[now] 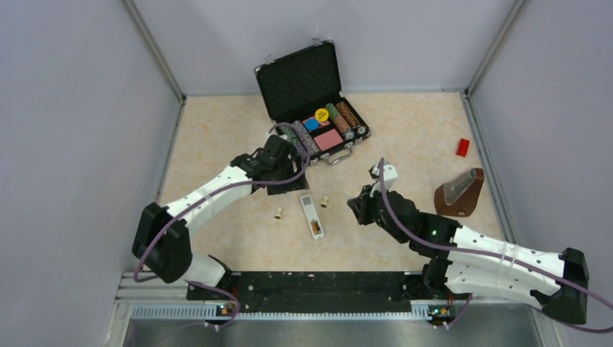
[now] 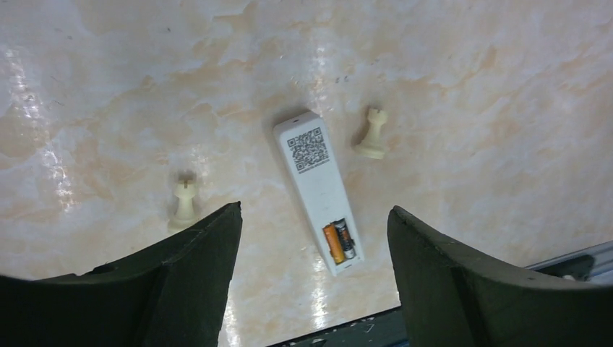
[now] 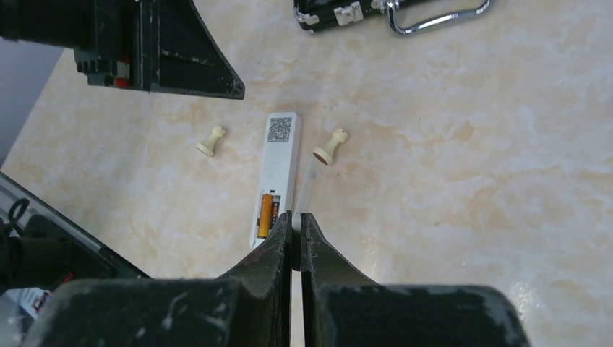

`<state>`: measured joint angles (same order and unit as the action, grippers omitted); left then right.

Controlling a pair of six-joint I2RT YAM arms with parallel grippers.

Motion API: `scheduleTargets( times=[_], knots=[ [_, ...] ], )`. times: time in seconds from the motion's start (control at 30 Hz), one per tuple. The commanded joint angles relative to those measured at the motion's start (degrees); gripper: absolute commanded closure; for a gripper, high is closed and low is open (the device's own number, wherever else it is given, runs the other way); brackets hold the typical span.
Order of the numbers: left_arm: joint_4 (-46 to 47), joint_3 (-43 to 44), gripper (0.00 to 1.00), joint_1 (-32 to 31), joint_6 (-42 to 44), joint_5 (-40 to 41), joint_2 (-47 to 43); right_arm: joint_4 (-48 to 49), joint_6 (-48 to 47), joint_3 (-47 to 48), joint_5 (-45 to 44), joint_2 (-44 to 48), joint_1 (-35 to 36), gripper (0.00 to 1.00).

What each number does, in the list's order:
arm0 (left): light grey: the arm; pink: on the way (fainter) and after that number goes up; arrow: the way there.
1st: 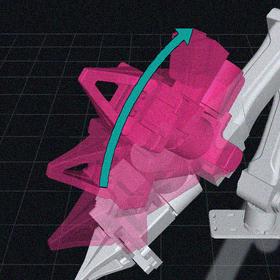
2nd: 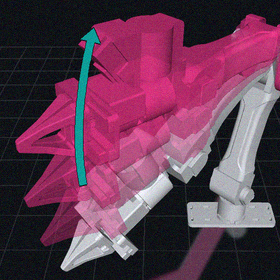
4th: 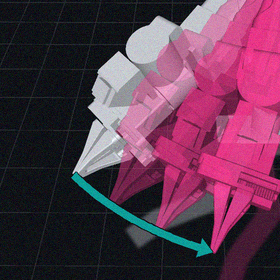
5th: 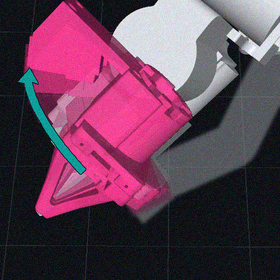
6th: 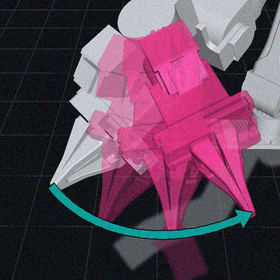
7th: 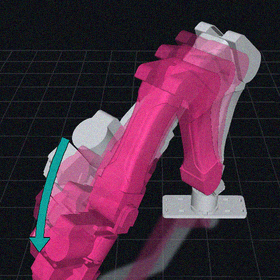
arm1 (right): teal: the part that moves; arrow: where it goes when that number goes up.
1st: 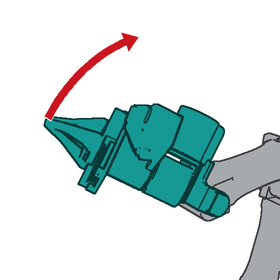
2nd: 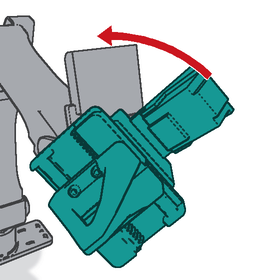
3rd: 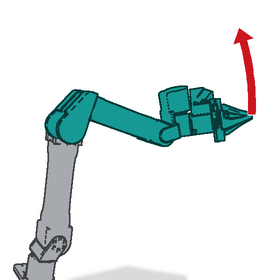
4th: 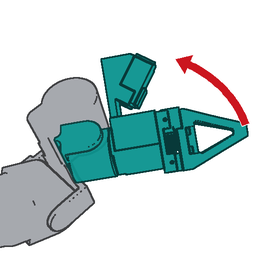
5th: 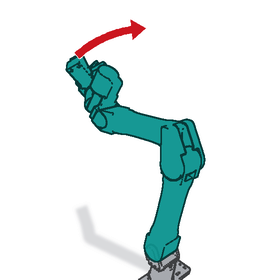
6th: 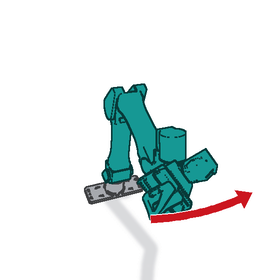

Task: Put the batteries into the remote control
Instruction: Adjust the battery cover, then adjust the remote control at the center of the board.

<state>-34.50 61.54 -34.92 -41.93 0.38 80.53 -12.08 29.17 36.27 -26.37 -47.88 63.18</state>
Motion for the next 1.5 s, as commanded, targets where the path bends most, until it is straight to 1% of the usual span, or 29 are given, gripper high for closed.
scheduleTargets(
  times=[0.0, 0.07, 0.1, 0.13, 0.2, 0.23, 0.3, 0.47, 0.67, 0.87, 1.0, 1.17, 1.37, 1.47],
  knots=[
    [-1.25, 1.43, 0.27, -0.03, 6.45, -3.71, 4.15, -6.5, 16.77, 0.3, -2.96, 1.29, -0.88, 1.0],
    [-1.56, 0.18, 0.44, -0.04, 3.88, -5.95, 5.41, -7.46, 18.2, 0.81, -3.62, 1.19, -1.31, 1.0],
    [-1.61, -0.75, 0.59, -0.24, 2.88, -6.47, 5.9, -7.94, 18.49, 1.0, -3.97, 1.23, -1.5, 1.0],
    [-1.76, -1.86, 0.68, -0.47, 2.09, -6.12, 6.24, -8.24, 18.55, 1.26, -4.29, 1.14, -1.71, 1.0],
    [-2.37, -4.29, 0.79, -1.41, 1.34, -3.77, 5.95, -9.15, 18.75, 1.74, -4.65, 0.74, -2.36, 1.0],
    [-2.45, -5.49, 0.82, -2.06, 1.36, -3.01, 5.36, -9.39, 18.73, 1.92, -4.66, 0.67, -2.65, 1.0],
    [-2.27, -8.34, 0.85, -4.21, 1.56, -2.45, 3.9, -9.8, 18.84, 2.09, -4.43, 0.65, -3.13, 1.0],
    [-2.18, -11.34, 0.86, -10.95, 2.34, -1.58, 2.7, -10.65, 19.41, 1.64, -4.31, 1.12, -3.85, 1.0],
    [-0.9, -7.41, 0.86, -16.66, 3.09, -2.44, 7.85, -11.01, 20.86, 0.96, -3.88, 1.5, -5.22, 1.0],
    [4.8, -4.34, 0.84, -17.22, 2.56, -7.69, 12.48, -11.96, 21.32, 0.99, -3.76, 2.01, -6.46, 1.0],
    [7.62, -2.17, 0.84, -17.2, 2.81, -7.82, 16.23, -12.65, 21.54, 0.74, -3.99, 3.22, -7.32, 1.0],
    [10.62, 0.81, 0.82, -17.04, 2.48, -4.91, 18.04, -13.52, 21.69, 0.38, -4.11, 4.4, -7.88, 1.0],
    [12.41, 4.28, 0.8, -16.87, 1.95, -5.39, 17.81, -14.43, 21.9, 0.08, -4.4, 5.4, -8.06, 1.0],
    [13.88, 5.25, 0.79, -16.59, 1.21, -7.5, 17.97, -14.55, 22.13, -0.19, -4.48, 5.76, -8.08, 1.0]
  ],
)
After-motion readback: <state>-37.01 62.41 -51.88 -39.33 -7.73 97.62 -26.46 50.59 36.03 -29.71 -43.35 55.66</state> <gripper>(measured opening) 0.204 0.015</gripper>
